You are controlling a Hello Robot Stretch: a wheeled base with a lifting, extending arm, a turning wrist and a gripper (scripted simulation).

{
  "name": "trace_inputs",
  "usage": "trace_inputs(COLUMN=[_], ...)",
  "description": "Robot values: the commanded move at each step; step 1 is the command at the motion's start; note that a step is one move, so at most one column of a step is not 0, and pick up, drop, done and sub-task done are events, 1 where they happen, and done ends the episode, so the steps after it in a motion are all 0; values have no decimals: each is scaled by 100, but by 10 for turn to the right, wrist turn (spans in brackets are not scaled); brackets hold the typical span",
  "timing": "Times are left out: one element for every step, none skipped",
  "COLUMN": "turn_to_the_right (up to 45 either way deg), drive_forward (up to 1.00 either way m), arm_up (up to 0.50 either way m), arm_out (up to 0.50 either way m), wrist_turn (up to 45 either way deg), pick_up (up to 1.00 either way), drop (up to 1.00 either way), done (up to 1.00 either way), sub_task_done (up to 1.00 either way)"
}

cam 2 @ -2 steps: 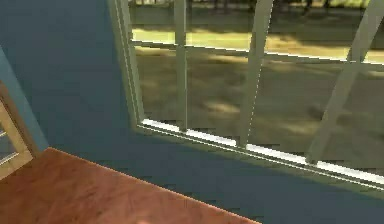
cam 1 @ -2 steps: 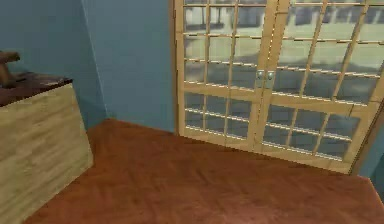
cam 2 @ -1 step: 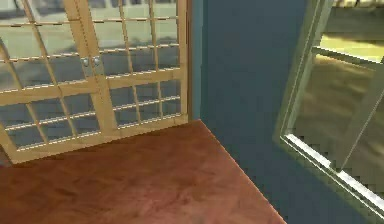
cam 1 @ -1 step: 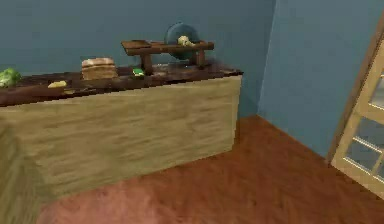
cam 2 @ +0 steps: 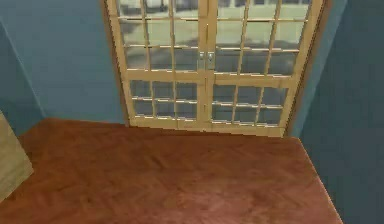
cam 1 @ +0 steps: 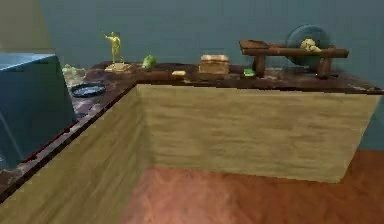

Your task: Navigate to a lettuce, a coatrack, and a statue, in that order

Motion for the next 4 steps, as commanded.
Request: trace_inputs(turn_to_the_right=[0, -210, 0, -450], drive_forward=[95, 0, 0, 0], arm_up=[0, 0, 0, 0], arm_out=[0, 0, 0, 0], wrist_turn=[0, 0, 0, 0], pick_up=[0, 0, 0, 0], drop=[0, 0, 0, 0], done=[0, 0, 0, 0], sub_task_done=[0, 0, 100, 0])
